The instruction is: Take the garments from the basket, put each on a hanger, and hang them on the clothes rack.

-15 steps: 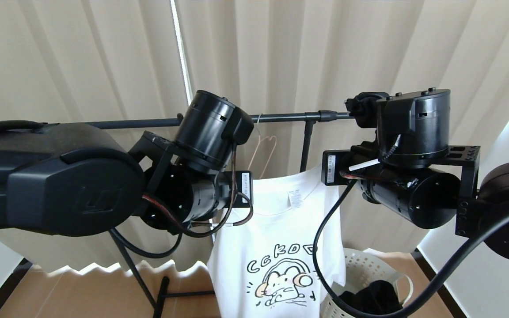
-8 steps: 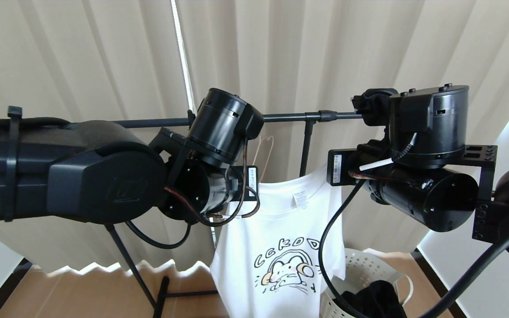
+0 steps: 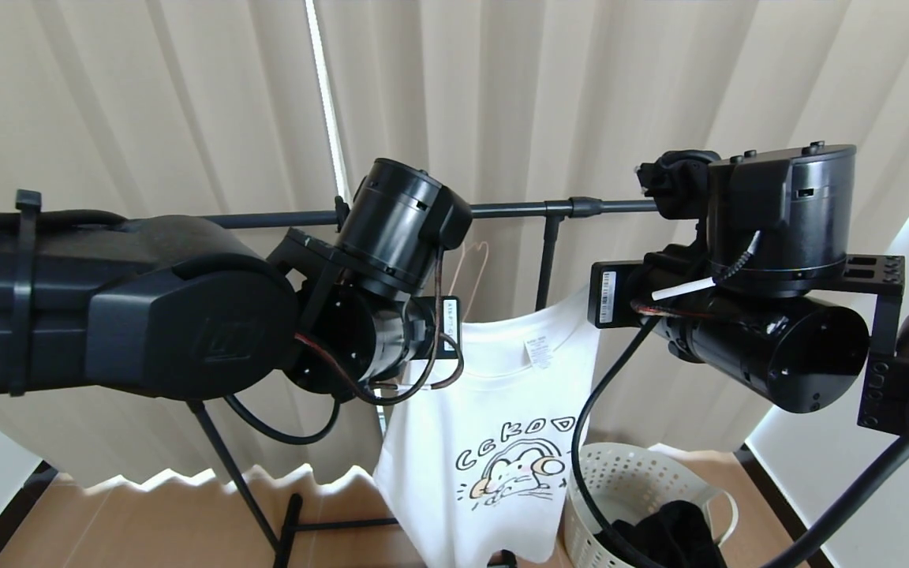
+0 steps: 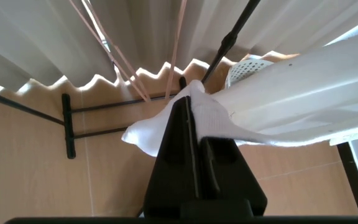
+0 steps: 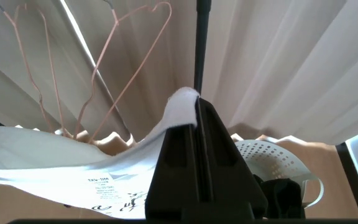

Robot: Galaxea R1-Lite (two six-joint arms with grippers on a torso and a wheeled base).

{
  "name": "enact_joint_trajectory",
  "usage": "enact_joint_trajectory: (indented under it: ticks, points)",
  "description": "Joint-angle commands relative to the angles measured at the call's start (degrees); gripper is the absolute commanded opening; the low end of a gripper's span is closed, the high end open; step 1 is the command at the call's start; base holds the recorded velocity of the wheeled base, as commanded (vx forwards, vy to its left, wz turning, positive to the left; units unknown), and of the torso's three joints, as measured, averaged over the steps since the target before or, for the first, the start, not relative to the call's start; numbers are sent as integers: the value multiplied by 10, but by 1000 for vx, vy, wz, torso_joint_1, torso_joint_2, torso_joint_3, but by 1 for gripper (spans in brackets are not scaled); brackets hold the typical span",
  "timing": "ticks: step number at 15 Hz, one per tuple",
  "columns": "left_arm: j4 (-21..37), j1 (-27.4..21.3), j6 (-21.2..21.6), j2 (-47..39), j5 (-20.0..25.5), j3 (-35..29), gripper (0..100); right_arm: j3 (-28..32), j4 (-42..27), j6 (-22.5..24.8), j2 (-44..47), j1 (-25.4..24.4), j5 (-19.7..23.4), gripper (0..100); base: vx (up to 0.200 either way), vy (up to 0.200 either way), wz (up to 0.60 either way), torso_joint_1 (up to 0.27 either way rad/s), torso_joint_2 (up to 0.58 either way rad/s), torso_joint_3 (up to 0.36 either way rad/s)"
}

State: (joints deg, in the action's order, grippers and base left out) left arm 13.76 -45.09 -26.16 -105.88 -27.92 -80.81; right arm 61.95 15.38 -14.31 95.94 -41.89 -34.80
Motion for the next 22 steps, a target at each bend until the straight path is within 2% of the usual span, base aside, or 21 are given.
enact_joint_trajectory:
  ticks: [1, 10, 11, 22]
  points:
    - [0, 0, 0, 2, -4, 1, 0, 0, 1, 0, -1, 1, 0, 0, 0, 0, 0, 0, 0, 0]
    - [2, -2, 1, 7, -8, 10, 0, -1, 1, 0, -4, 1, 0, 0, 0, 0, 0, 0, 0, 0]
    - [2, -2, 1, 7, -8, 13, 100, 0, 1, 0, -4, 1, 0, 0, 0, 0, 0, 0, 0, 0]
    - [-1, 12, -2, 9, -7, 18, 100, -1, 1, 0, -4, 1, 0, 0, 0, 0, 0, 0, 0, 0]
